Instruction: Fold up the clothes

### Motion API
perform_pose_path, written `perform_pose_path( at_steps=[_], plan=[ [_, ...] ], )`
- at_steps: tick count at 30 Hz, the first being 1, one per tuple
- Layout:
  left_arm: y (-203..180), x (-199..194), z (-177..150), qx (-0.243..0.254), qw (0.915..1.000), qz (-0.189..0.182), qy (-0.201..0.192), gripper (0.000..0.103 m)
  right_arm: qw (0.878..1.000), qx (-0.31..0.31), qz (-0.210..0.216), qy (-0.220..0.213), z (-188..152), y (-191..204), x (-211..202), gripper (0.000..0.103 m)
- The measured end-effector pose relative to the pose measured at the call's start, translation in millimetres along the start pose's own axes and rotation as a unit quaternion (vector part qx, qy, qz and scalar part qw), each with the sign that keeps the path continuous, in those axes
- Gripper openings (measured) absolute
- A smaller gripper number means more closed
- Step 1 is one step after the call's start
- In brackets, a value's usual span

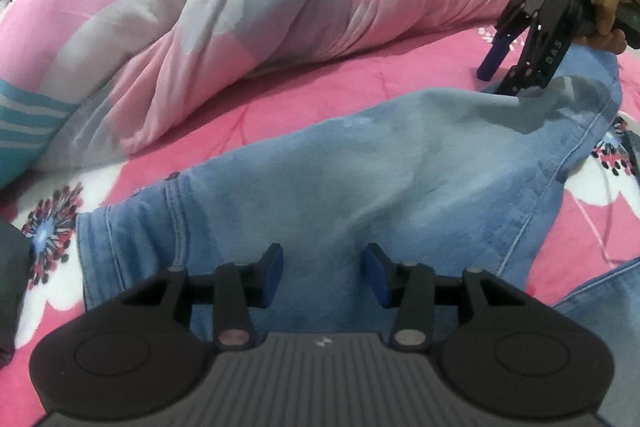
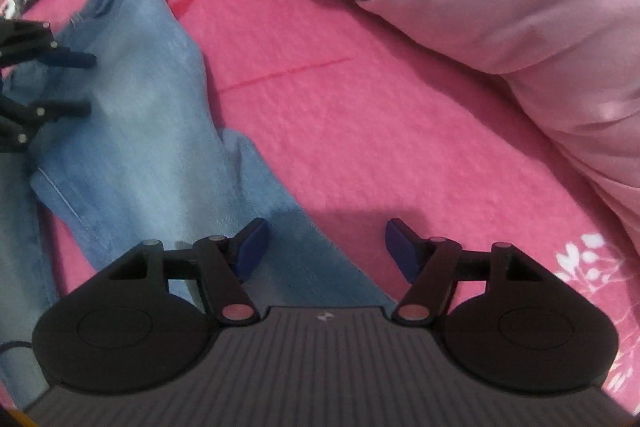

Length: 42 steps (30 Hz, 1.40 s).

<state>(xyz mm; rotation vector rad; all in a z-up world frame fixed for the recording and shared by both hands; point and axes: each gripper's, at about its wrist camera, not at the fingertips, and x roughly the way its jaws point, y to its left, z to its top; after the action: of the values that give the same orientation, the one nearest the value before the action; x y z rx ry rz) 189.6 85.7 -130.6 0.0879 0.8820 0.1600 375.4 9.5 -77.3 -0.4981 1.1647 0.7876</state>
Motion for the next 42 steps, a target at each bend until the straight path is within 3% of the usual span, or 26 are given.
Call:
perform_pose_path(
  at_steps=[2,4,5,6,12,17,21,24,27,29,32,34,37,39,42],
  plan=[
    [2,2,-2,0.001,1.0,-0.001,0.005,0.047,1.0,0.006,0.0,-0.002,-3,2,0,0.06],
    [1,2,-1,0.003,1.0,0.002,0.004,0.047,1.0,-0.002,-0.011,-0.008,-6,9,-3,0.045],
    [0,1,-1,0.005,1.0,0.004,0.004,0.047,1.0,-0.008,-0.02,-0.011,-7,14,-7,0.017],
    [0,1,-1,0.006,1.0,0.006,0.004,0.047,0.999,-0.015,-0.028,-0.014,-9,19,-10,0.007],
    [2,1,-6,0.014,0.9997,0.02,0.003,0.048,0.989,0.001,-0.121,-0.081,-21,16,-36,0.003],
    [1,2,-10,0.025,0.9994,0.023,0.001,0.05,0.97,0.047,-0.225,-0.081,-31,8,3,0.003],
    [7,-2,-6,0.017,0.9998,0.012,0.002,0.053,0.952,0.14,-0.247,-0.114,-33,-5,-2,0.005],
    [19,-13,-4,-0.003,1.0,-0.002,-0.007,0.053,0.948,0.166,-0.209,-0.173,-33,7,-41,0.006],
    [31,-24,-4,-0.022,0.9996,-0.012,-0.016,0.053,0.968,0.149,-0.063,-0.191,-27,32,-62,0.008],
    [39,-25,-5,-0.034,0.9994,-0.01,-0.006,0.054,0.979,0.122,0.004,-0.165,-14,54,-49,0.008],
    [47,-16,-13,-0.047,0.9982,-0.001,0.036,0.055,0.984,0.117,0.029,-0.131,5,74,-8,0.009],
    [53,-18,-16,-0.06,0.9976,-0.007,0.032,0.055,0.984,0.147,-0.003,-0.097,15,74,23,0.006],
    [60,-30,-15,-0.076,0.9968,-0.01,0.025,0.055,0.974,0.188,-0.038,-0.124,21,80,9,0.005],
    [66,-36,-16,-0.084,0.9961,-0.009,0.024,0.055,0.968,0.196,-0.056,-0.144,23,83,-6,0.011],
    [78,-40,-18,-0.093,0.9953,-0.001,0.026,0.055,0.968,0.201,-0.001,-0.15,32,88,-14,0.011]
  ],
)
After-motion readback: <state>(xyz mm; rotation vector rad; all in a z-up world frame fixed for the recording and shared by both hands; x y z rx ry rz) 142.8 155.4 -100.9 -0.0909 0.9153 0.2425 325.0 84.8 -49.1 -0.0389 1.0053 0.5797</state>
